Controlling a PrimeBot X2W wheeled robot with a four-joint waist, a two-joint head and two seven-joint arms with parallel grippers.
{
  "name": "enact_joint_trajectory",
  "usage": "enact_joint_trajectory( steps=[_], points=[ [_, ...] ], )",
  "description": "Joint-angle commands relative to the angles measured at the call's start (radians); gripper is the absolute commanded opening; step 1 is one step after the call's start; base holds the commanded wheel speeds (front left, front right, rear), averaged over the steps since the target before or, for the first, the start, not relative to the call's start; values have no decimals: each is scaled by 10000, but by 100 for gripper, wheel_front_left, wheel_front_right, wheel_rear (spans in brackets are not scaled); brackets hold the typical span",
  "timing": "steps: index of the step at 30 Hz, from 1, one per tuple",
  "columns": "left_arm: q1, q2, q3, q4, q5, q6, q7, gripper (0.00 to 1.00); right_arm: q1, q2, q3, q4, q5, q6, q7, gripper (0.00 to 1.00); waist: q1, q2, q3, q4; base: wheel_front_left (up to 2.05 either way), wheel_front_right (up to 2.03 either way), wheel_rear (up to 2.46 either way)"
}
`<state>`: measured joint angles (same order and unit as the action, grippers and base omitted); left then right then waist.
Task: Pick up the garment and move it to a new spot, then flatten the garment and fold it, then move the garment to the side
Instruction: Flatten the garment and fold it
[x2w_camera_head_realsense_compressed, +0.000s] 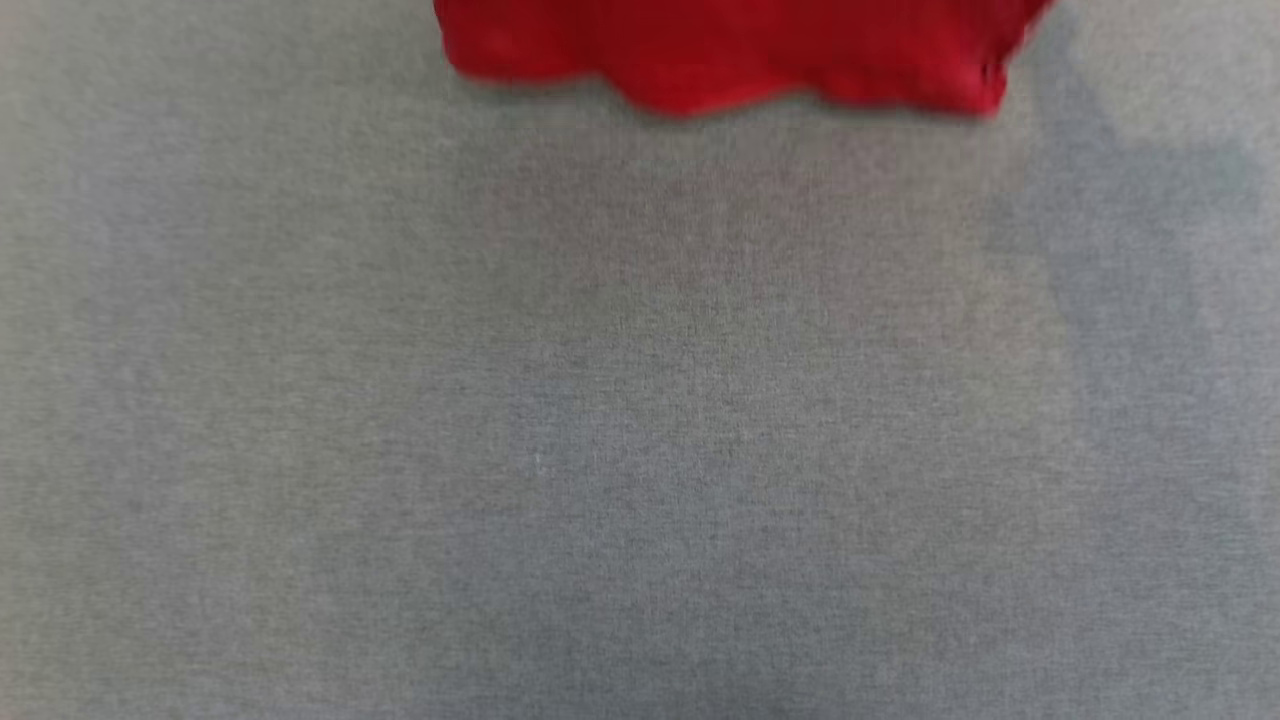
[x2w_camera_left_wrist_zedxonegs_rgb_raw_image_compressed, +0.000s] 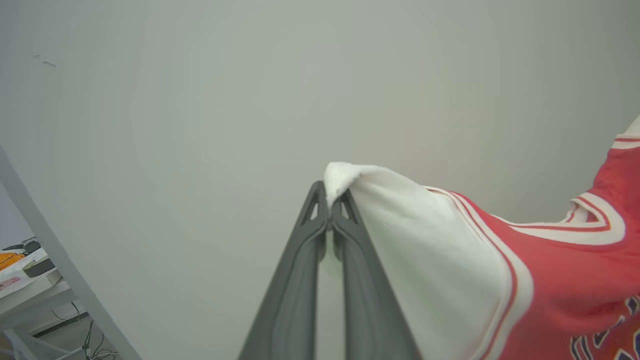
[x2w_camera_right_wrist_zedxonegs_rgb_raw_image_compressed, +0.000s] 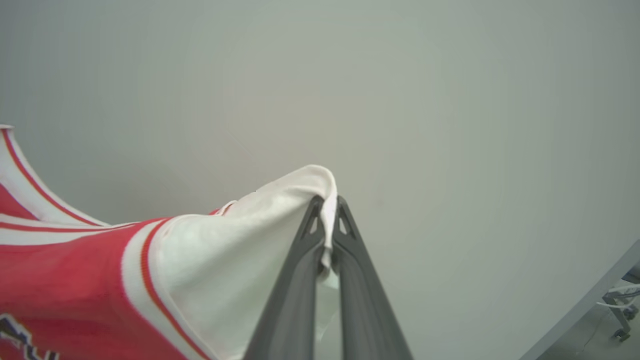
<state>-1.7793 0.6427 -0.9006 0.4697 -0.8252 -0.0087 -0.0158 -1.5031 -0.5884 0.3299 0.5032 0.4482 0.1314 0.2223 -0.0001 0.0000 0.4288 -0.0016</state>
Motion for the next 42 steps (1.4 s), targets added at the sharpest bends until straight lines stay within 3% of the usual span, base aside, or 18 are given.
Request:
enact_joint_trajectory(
  steps=[1, 10, 18, 25, 36, 37, 42],
  points=[
    [-497, -41, 156, 40, 163, 112, -148, 0, -553, 166, 86, 298, -174, -7, -160, 0, 1, 0, 1023, -240, 0, 0, 0],
    [-1977, 59, 744, 488, 73, -114, -282, 0, -3384, 913, 249, 2465, -981, -7, -1438, 0, 1, 0, 1975, -513, 0, 0, 0],
    [-1350, 97, 750, 1204, -260, -491, -754, 0, -3631, 1603, 940, 3987, -993, -7, -2371, 0, 1, 0, 2291, -541, 0, 0, 0],
    [-148, 89, 617, 1835, -666, -863, -1431, 0, -2553, 1908, 1848, 4645, -379, -7, -3268, 0, 1, 0, 2080, -446, 0, 0, 0],
    [2918, -25, 489, 2306, -1663, -1148, -2291, 0, 356, 2351, 3093, 4539, 1247, -7, -4378, 0, 1, 0, 818, -363, 0, 0, 0],
    [3966, -71, 644, 2225, -1962, -1175, -2406, 0, 1263, 2264, 3503, 4257, 1602, -7, -4543, 0, 1, 0, 371, -349, 0, 0, 0],
    [6071, 31, 1450, 1481, -2158, -1162, -2453, 0, 2810, 1803, 4065, 3622, 2084, -7, -4703, 0, 1, 0, -397, -263, 0, 0, 0]
  ],
)
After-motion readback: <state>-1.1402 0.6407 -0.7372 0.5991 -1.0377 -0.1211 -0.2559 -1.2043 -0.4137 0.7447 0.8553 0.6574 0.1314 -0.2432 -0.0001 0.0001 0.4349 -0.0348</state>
